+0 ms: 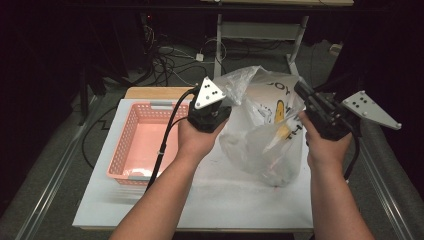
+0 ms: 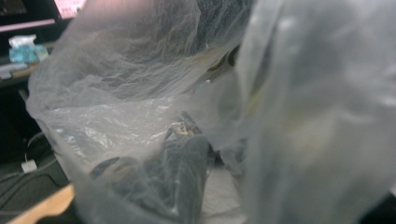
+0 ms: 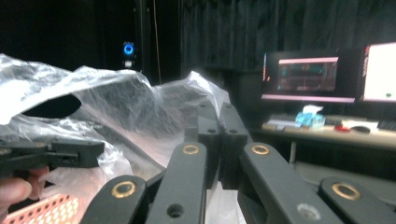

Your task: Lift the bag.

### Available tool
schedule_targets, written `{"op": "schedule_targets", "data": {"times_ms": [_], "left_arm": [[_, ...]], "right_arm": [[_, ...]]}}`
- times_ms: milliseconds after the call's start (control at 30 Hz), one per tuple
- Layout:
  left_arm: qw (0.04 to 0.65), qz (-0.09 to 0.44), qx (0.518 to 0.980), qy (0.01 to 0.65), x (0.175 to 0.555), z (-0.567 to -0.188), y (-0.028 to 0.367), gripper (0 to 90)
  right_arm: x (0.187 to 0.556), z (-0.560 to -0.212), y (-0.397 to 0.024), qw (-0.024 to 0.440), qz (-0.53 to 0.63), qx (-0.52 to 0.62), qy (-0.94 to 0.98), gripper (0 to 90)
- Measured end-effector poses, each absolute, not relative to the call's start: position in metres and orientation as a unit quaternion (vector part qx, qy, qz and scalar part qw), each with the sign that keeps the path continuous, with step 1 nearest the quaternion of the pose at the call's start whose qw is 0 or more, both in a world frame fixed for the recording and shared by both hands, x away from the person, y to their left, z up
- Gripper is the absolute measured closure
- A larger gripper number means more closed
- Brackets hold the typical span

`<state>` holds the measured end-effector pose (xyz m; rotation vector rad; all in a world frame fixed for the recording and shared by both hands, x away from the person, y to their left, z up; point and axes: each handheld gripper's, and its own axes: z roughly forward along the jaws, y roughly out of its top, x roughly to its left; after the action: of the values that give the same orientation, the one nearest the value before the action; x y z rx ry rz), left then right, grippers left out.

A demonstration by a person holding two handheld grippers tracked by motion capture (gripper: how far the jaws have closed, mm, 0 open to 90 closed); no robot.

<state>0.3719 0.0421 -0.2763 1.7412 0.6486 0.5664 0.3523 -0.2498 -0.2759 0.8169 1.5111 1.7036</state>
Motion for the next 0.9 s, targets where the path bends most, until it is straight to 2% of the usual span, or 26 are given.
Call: {"op": "schedule_targets", "data": {"times_ms": [133, 200, 367, 533, 567, 800, 900], "left_arm": [[0.576, 0.255, 0.730, 0.265, 0.373, -0.271, 0.033, 88.0], [0.577, 0.246, 0.732, 0.268, 0.373, -0.279, 0.028, 88.0], [0.584, 0.233, 0.723, 0.286, 0.378, -0.311, 0.027, 87.7], [0.593, 0.232, 0.714, 0.292, 0.380, -0.326, 0.034, 87.2], [0.594, 0.233, 0.712, 0.291, 0.379, -0.327, 0.035, 85.3], [0.607, 0.230, 0.695, 0.309, 0.359, -0.338, 0.052, 50.1], [0.610, 0.219, 0.688, 0.326, 0.345, -0.345, 0.065, 41.5]], "right_arm": [[0.349, -0.257, -0.251, 0.369, 0.669, 0.307, 0.567, 90.0], [0.349, -0.256, -0.252, 0.367, 0.672, 0.307, 0.565, 90.0], [0.354, -0.276, -0.252, 0.361, 0.661, 0.318, 0.576, 90.0], [0.362, -0.290, -0.255, 0.355, 0.651, 0.333, 0.582, 90.0], [0.363, -0.291, -0.255, 0.356, 0.649, 0.335, 0.582, 90.0], [0.368, -0.293, -0.258, 0.365, 0.636, 0.344, 0.587, 90.0], [0.370, -0.294, -0.259, 0.367, 0.631, 0.346, 0.589, 90.0]]}}
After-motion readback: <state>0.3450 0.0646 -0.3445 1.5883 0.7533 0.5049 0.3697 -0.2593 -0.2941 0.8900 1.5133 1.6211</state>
